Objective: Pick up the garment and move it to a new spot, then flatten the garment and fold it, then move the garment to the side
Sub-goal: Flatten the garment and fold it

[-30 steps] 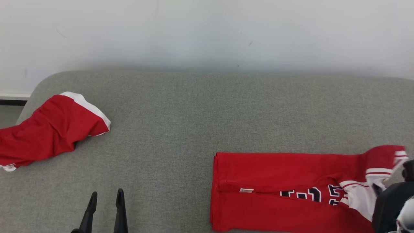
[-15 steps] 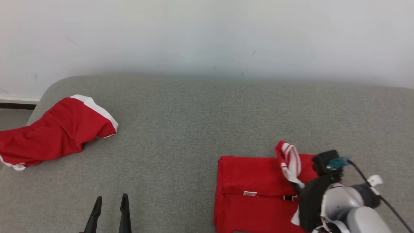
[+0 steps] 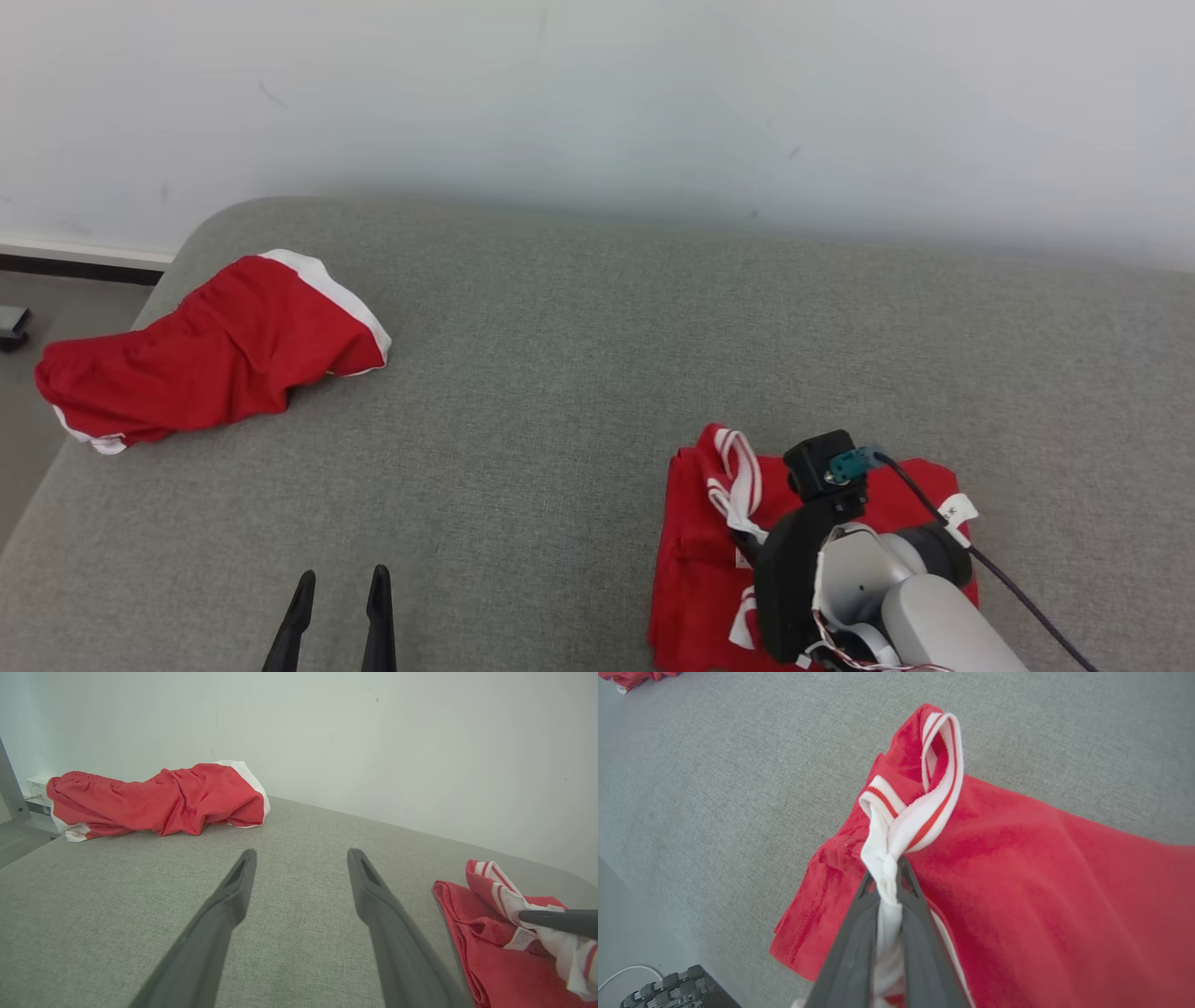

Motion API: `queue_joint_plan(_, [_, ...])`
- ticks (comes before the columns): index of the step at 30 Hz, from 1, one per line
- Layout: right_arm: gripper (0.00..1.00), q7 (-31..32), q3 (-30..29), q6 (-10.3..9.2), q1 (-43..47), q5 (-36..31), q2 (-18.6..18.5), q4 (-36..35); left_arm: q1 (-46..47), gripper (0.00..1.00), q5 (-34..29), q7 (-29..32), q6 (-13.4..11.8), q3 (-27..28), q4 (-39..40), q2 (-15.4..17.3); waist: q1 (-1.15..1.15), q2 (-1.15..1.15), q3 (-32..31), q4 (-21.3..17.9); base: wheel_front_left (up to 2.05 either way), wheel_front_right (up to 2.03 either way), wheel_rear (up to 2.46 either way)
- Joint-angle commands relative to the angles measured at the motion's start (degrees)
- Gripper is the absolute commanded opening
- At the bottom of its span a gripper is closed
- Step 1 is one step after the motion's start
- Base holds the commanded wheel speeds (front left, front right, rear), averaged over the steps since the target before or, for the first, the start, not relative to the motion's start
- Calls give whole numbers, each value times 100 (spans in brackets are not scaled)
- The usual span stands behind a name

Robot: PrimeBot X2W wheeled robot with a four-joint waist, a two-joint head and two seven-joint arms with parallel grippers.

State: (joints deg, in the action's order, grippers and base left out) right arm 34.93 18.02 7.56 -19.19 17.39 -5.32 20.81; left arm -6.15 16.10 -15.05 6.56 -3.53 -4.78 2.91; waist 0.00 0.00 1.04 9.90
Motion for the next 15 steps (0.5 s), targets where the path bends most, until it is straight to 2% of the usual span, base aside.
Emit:
queue_joint_plan(1, [0,-103,86,-12,-98,47,94,158,-76,100,-36,-16,19,-21,-11,-1,0,0,23,67,0,0,0])
queue_joint_plan(6, [0,-329,231,-12,-266,51,166,448,-65,100,-6,-16,14,-13,5,-2,0,0,73,102,0,0,0])
queue_joint_plan(7, [30,-380,247,-12,-289,57,177,506,-60,100,-1,-16,11,-7,6,-1,0,0,88,100,0,0,0])
queue_joint_plan(8, [48,-417,268,-13,-304,66,183,553,-51,100,5,-16,6,-2,10,-2,0,0,99,96,0,0,0])
queue_joint_plan(9, [100,-484,261,-13,-322,96,188,570,-43,100,10,-16,-1,3,13,-2,0,0,108,92,0,0,0])
queue_joint_plan(15, [100,-835,322,-13,-495,361,217,551,-16,100,19,-16,-27,41,1,-1,0,0,119,45,0,0,0])
